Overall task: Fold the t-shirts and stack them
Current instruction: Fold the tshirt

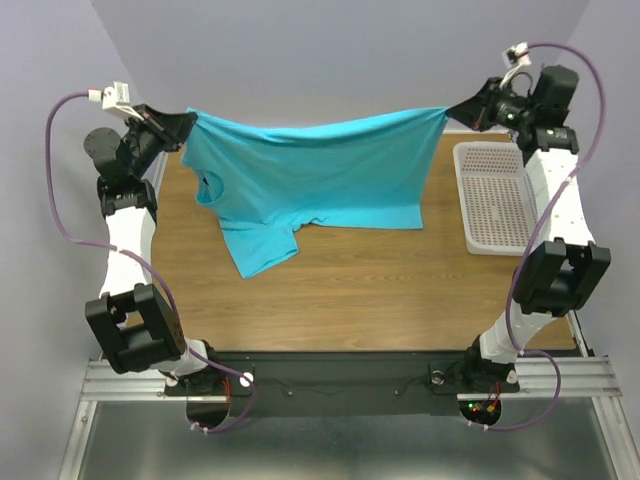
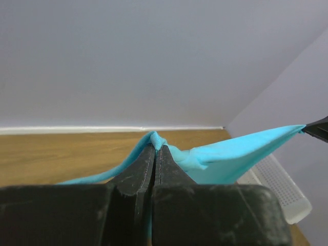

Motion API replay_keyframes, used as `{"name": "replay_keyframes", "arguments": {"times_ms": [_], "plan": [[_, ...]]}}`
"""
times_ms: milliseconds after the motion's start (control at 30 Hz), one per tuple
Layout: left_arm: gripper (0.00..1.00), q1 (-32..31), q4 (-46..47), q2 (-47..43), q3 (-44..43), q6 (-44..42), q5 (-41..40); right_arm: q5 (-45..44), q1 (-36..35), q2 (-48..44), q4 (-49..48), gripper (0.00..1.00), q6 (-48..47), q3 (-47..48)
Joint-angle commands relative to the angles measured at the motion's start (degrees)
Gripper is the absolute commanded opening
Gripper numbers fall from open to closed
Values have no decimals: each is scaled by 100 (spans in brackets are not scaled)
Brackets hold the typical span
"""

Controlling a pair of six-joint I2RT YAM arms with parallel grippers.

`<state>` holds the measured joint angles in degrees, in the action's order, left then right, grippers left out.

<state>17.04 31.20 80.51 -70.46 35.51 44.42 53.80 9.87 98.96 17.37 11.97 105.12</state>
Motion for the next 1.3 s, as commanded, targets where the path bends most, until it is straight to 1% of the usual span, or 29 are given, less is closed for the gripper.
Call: {"name": "replay_keyframes", "arguments": {"times_ms": [0, 167, 233, 267, 500, 533, 600, 767, 967, 1267], "plan": [[0, -60, 334, 166, 540, -588, -171, -396, -125, 62, -67, 1, -782, -395], [0, -95, 299, 632, 1086, -720, -118, -291, -134, 211, -58, 1, -1144, -1202], [0, -130, 299, 746, 1366, -729, -118, -309, -178, 247, -32, 1, -1477, -1441], [0, -148, 290, 773, 1464, -738, -127, -317, -178, 273, -23, 1, -1548, -1685], [0, -289, 106, 755, 2167, -642, -302, -519, -231, 449, 39, 1, -2145, -2513], [0, -315, 1, 764, 2202, -633, -329, -581, -231, 493, 48, 0, -2189, -2584], [0, -385, -525, 843, 2150, -729, -469, -651, -222, 510, 74, 1, -2303, -2716], [0, -605, -1237, 1019, 2089, -861, -637, -713, -231, 510, 91, 0, -2436, -3102], [0, -719, -1547, 1186, 2106, -949, -733, -801, -231, 519, 127, 0, -2488, -3208], [0, -711, -1775, 1046, 2115, -1177, -1049, -757, -231, 554, 153, 1, -2497, -3279]]}}
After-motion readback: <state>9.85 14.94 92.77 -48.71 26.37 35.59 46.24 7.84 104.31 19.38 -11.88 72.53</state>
